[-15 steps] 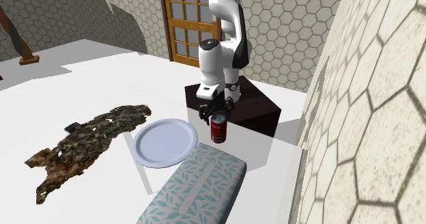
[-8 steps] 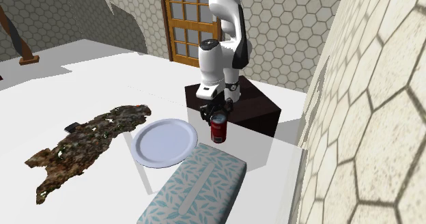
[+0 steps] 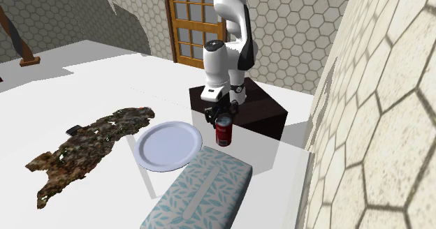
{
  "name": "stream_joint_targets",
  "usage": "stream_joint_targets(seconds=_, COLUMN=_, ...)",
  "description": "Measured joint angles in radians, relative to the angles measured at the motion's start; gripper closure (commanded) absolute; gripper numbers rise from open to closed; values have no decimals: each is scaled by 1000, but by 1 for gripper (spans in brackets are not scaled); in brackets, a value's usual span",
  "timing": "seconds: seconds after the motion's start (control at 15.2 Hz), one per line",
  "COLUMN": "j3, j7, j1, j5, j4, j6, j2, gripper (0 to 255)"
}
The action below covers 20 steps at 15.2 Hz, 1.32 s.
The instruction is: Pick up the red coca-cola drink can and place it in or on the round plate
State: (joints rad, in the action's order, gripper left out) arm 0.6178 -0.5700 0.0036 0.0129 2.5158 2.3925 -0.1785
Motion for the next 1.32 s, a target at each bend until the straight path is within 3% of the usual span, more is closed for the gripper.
stream_joint_targets(seconds=1.12, j3=-52, j7=84, j1=-29, j5=-82, j4=-95, j6=-218, j2=-138, gripper=255)
stream_joint_targets(seconds=1.32, j3=-31, j7=53, j1=-36, j5=-79, j4=-131, j6=-243, j2=-127, gripper=255)
